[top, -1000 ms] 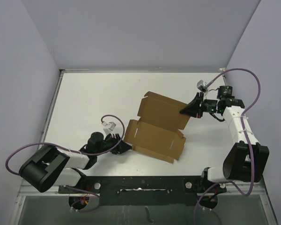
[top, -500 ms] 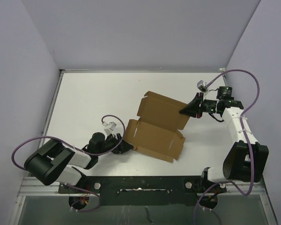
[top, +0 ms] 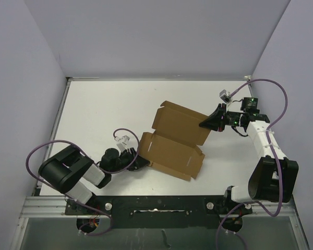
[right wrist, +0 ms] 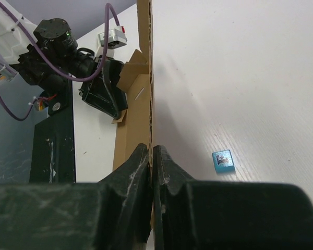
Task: Fold the paper box
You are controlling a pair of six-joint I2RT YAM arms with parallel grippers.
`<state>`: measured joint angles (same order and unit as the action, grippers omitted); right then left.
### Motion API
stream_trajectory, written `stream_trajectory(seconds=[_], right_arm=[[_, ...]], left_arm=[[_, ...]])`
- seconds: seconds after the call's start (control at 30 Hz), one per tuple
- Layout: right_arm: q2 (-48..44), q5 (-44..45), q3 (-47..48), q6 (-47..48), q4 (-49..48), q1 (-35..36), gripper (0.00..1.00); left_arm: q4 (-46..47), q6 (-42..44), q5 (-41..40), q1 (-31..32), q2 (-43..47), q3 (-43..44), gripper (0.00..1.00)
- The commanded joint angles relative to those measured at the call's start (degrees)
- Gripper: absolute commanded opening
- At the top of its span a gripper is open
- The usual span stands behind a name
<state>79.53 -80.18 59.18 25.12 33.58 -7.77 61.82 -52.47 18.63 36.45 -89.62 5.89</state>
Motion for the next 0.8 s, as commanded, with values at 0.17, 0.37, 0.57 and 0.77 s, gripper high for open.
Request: stream_trajectory(seconds=[0.17,0.37,0.57,0.77], right_arm=[[0.1,-4.9,-0.2,-2.4,-3.6,0.4,0.0],[0.0,-5.1,-0.2,-2.8,-3.8,0.3,0.0],[-0.1,-5.2,-0.2,-2.9,-3.9,0.2,0.0],[-0.4,-5.4,-0.1,-3.1,-4.0,-0.5,0.0]], left_arm=[[12.1,-3.0,-0.4,0.5,-5.2,-0.2,0.26],[15.3,-4.2,0.3,0.5,-7.5,-0.2,0.12],[19.1,-5.8,1.3,0.4,-9.9,-0.4,0.0],[23.1,-6.6,1.5,0.2,-11.2,-1.6,0.03]])
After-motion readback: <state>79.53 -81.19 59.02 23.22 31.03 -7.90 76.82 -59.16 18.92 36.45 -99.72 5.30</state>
